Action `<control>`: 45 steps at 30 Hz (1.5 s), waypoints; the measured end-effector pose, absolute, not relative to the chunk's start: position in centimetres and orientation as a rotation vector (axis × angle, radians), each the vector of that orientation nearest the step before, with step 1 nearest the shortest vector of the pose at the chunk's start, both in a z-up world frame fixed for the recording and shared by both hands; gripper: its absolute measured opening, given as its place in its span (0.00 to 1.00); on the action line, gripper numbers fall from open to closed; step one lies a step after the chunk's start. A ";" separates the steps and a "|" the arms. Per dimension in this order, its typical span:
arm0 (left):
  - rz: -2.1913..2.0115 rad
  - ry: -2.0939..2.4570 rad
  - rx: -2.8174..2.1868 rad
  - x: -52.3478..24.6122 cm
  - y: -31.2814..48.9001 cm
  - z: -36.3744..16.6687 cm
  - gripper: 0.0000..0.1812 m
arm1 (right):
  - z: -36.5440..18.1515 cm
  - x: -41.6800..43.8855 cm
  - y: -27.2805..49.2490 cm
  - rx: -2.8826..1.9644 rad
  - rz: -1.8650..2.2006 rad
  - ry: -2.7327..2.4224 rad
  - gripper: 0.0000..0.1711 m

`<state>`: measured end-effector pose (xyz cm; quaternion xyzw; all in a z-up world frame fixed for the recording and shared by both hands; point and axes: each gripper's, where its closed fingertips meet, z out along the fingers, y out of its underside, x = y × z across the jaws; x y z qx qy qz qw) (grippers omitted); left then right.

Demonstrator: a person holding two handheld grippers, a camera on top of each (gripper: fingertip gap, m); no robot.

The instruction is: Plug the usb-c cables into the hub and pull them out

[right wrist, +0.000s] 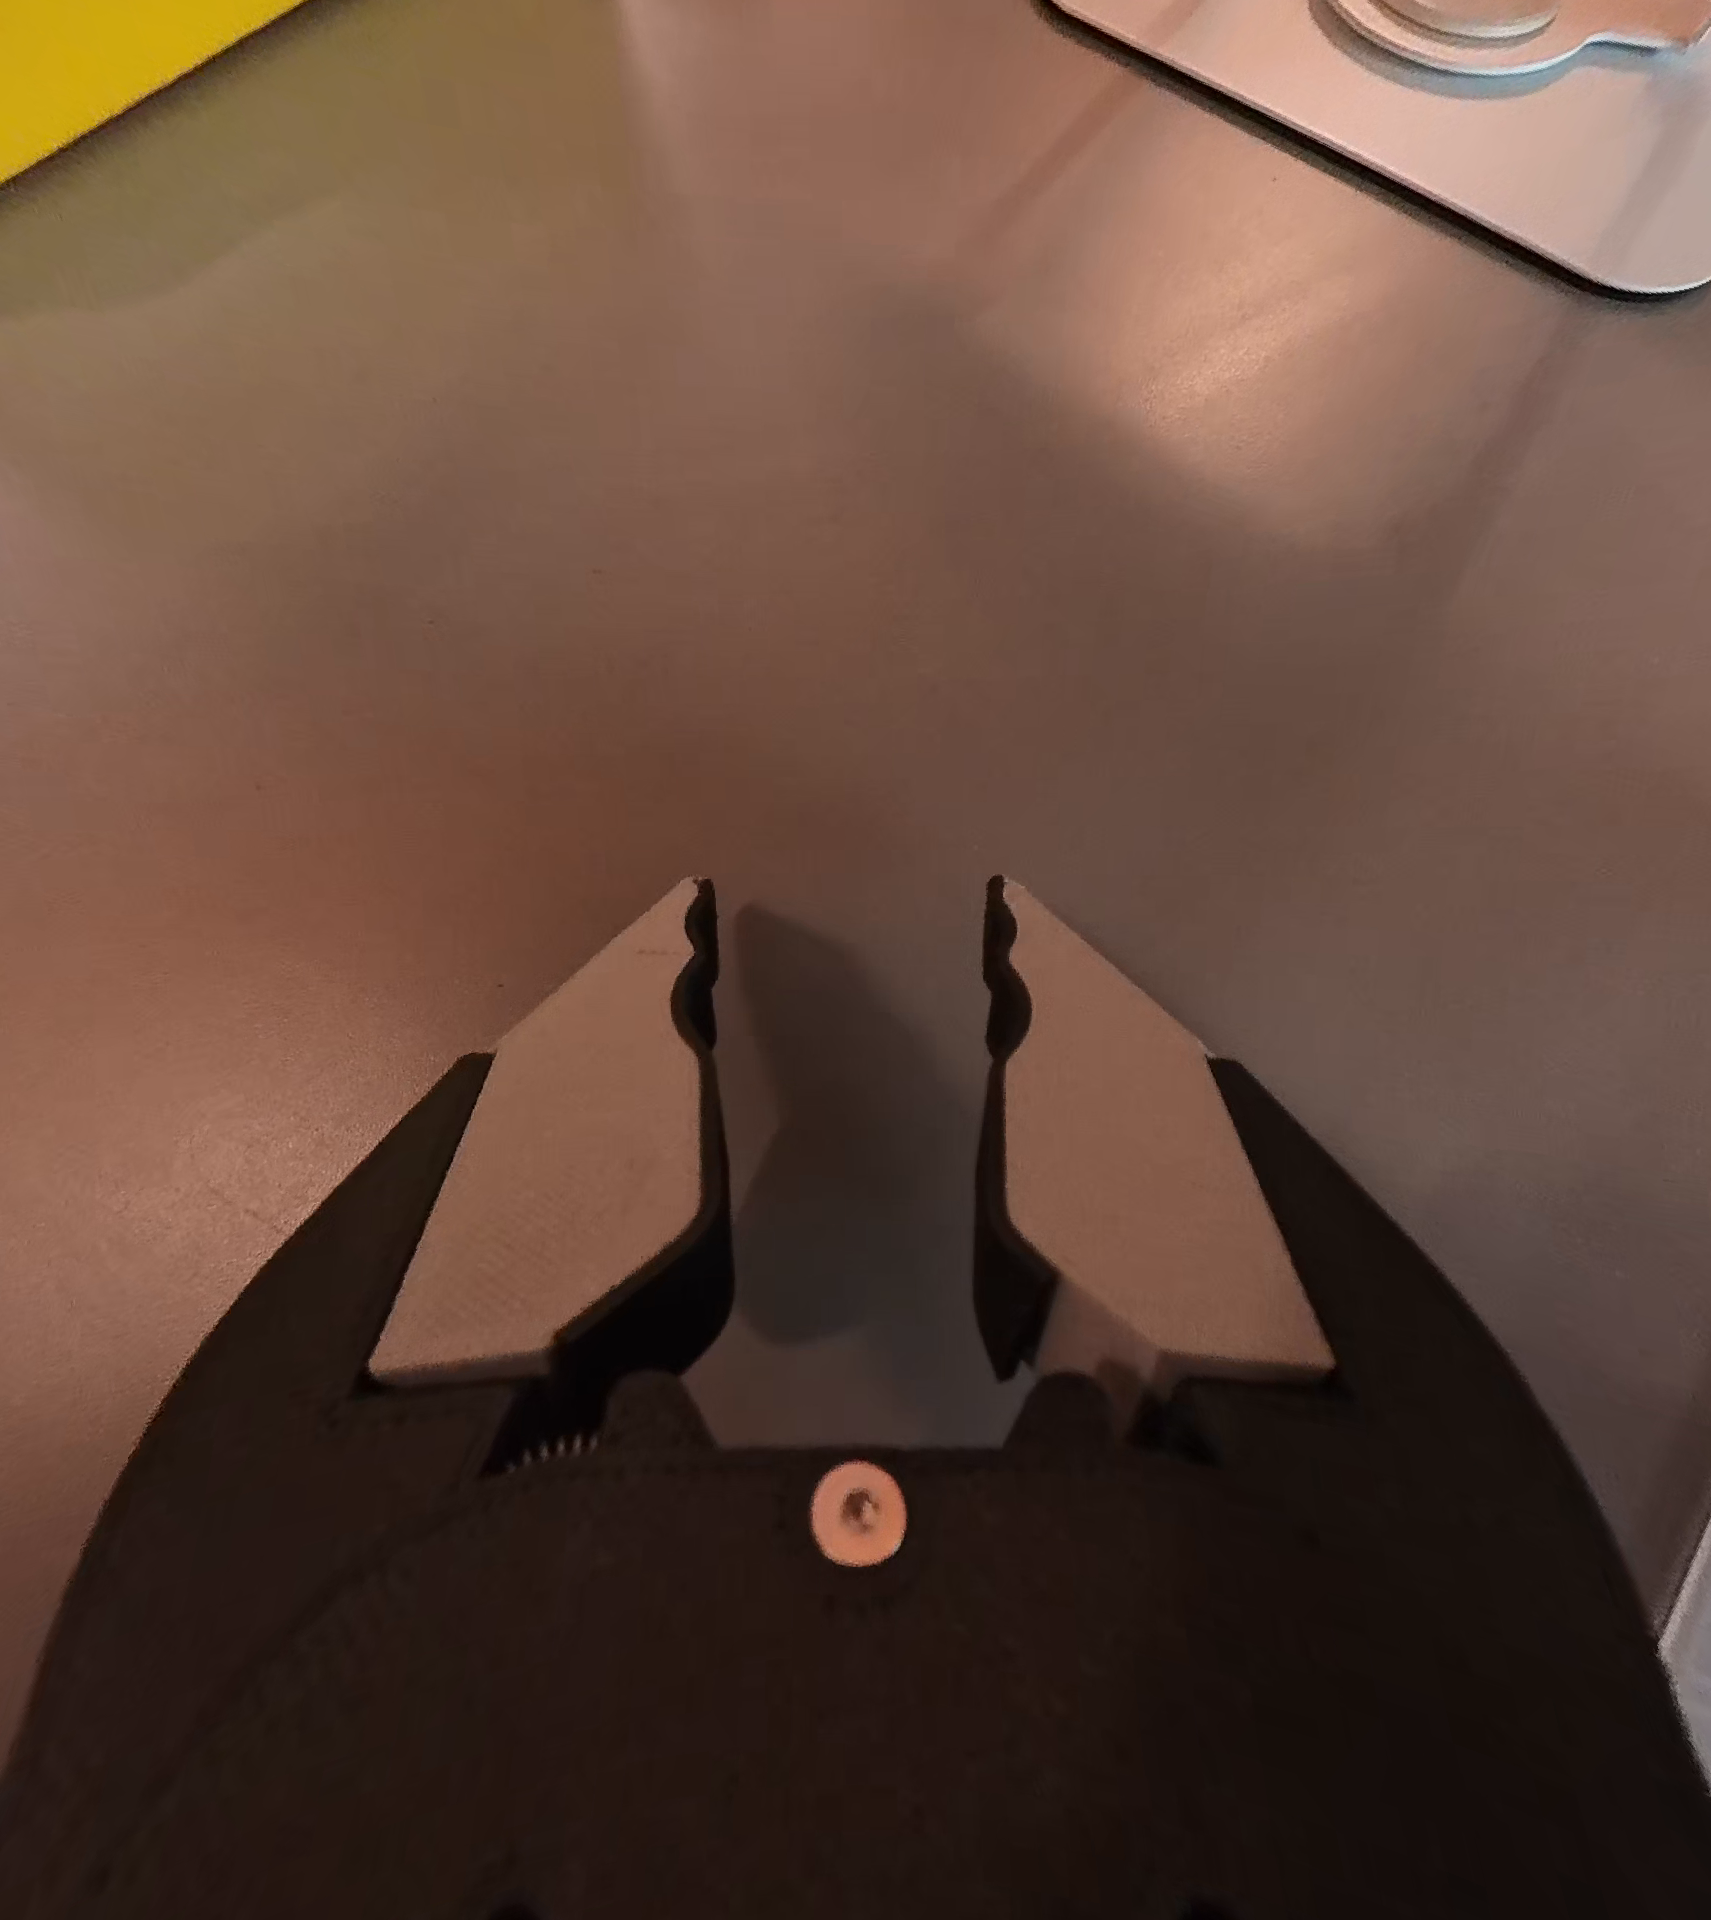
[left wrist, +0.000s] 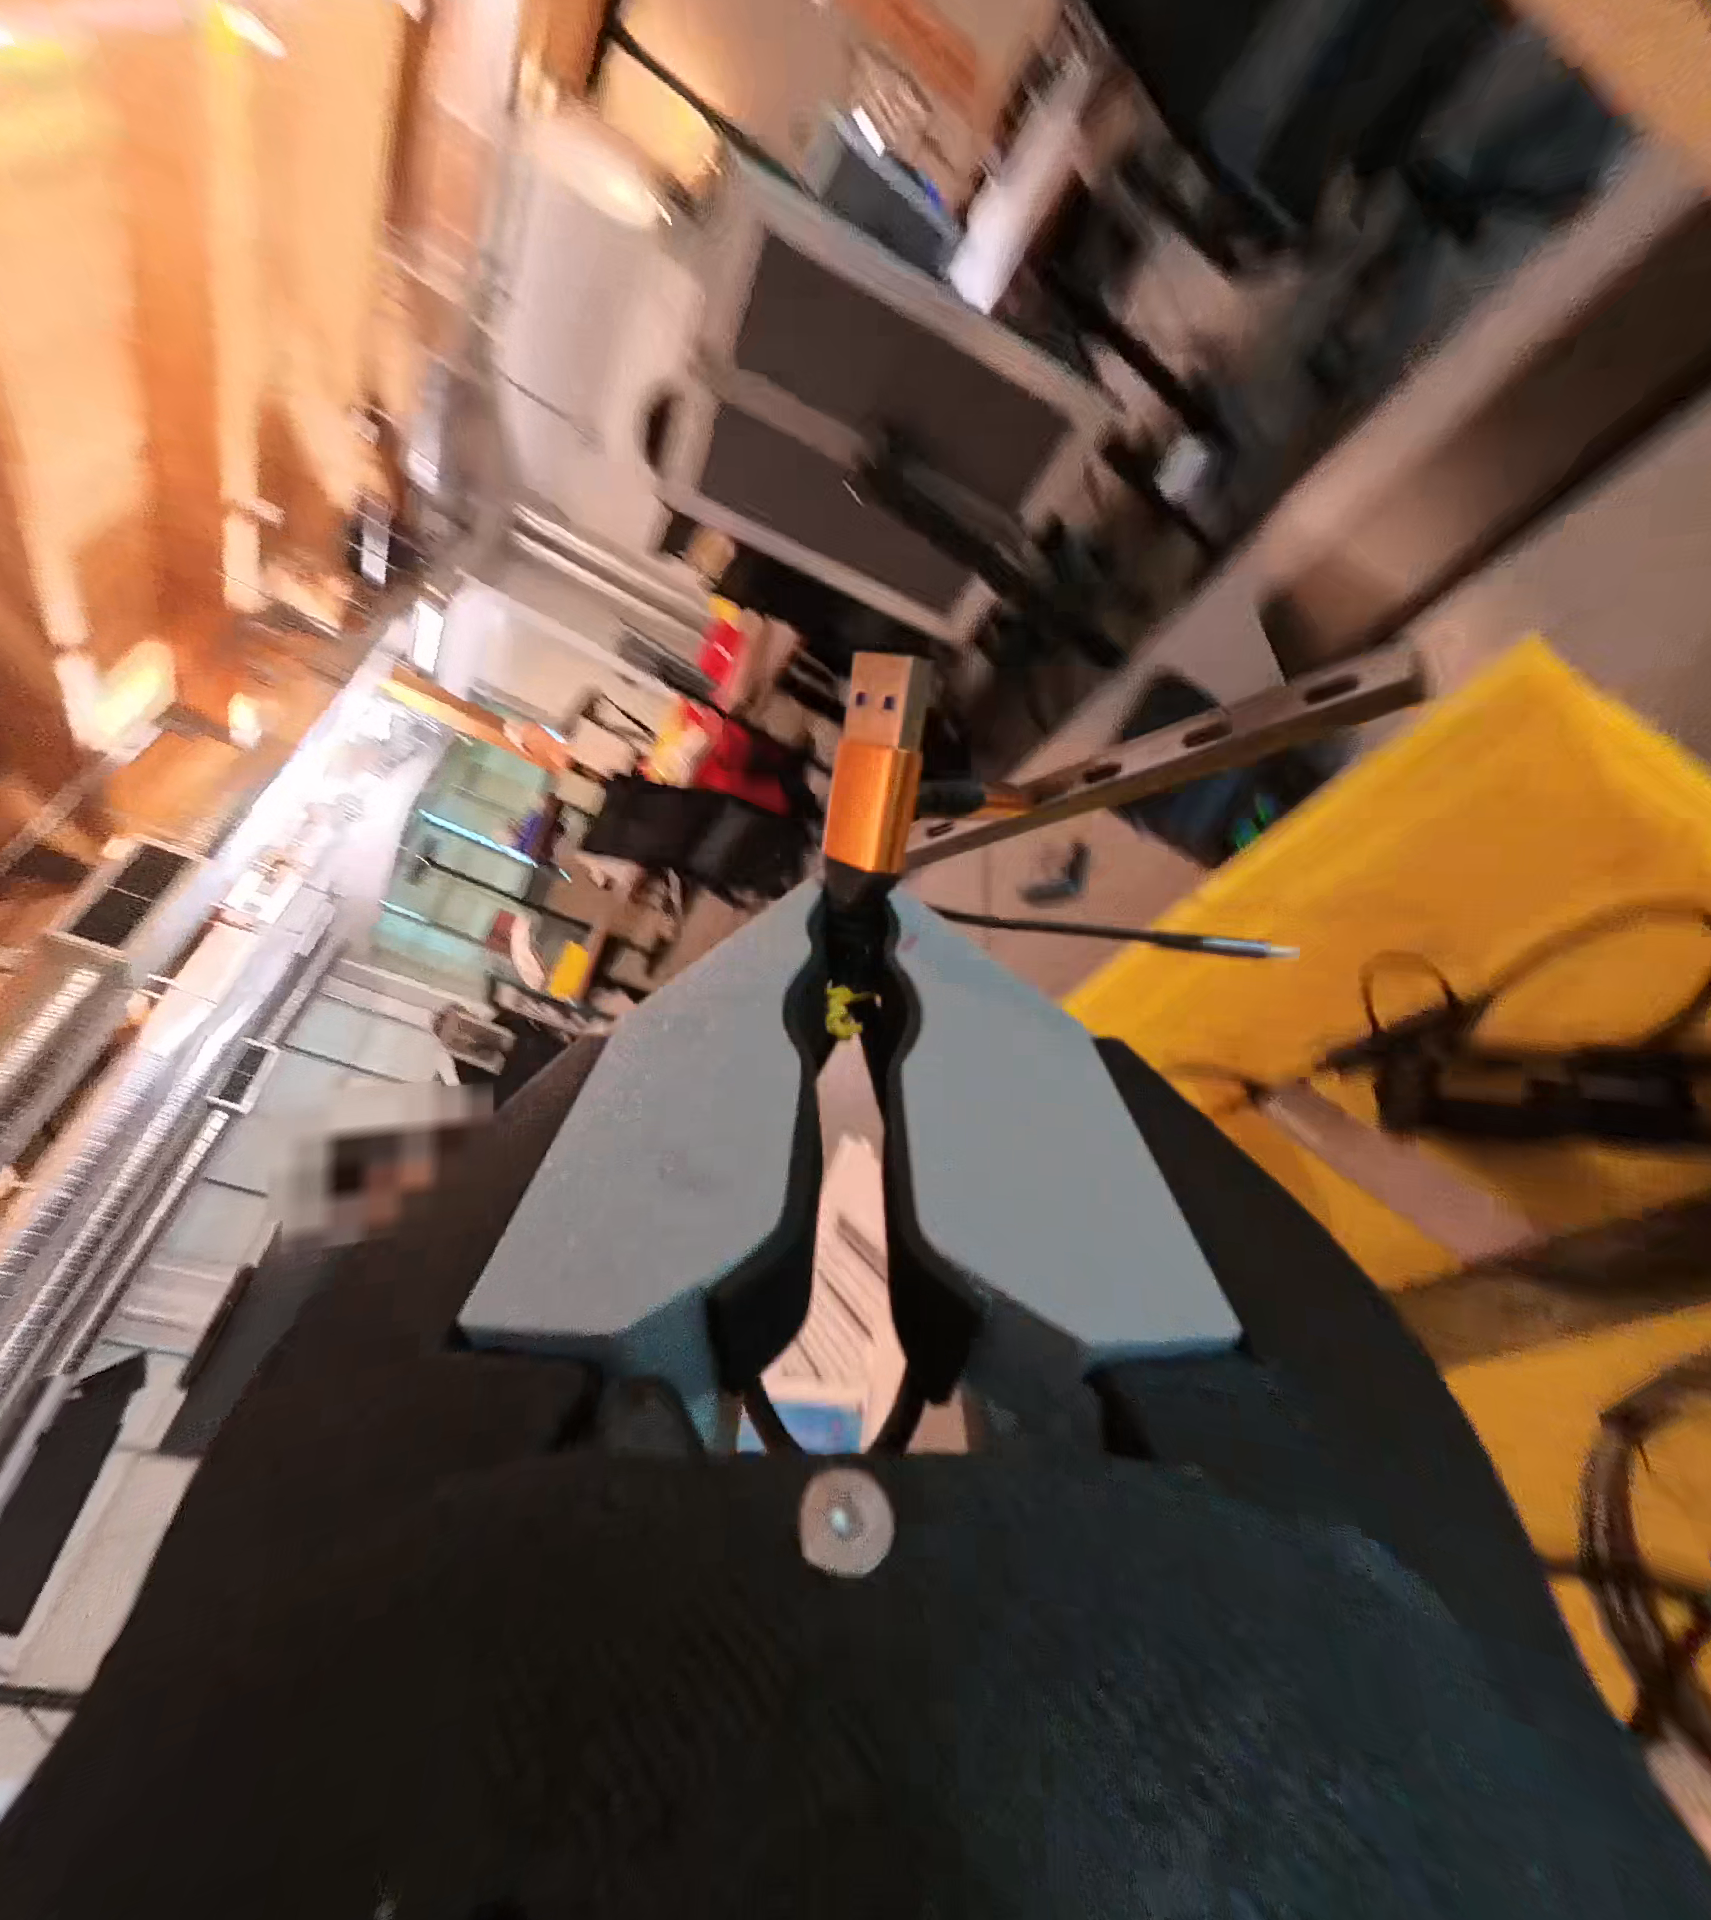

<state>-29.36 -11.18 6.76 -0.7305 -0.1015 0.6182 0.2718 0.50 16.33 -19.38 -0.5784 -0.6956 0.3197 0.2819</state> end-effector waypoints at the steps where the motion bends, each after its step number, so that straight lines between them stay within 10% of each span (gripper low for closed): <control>1: 1.687 -0.259 -1.874 -28.2 -10.8 8.5 0.01 | -19.3 0.5 16.3 -1.549 0.862 -1.862 0.29; 15: 0.855 0.037 -1.641 -5.0 4.9 2.7 0.02 | -15.8 1.0 15.5 -1.429 1.132 -1.757 0.36; 25: 0.760 0.045 -1.773 -4.6 8.3 -11.1 0.01 | -14.3 1.2 16.1 -1.379 1.170 -1.683 0.36; 45: 1.152 0.203 -1.716 -4.4 7.6 -12.3 0.01 | -15.3 1.2 12.5 -1.214 1.095 -1.847 0.37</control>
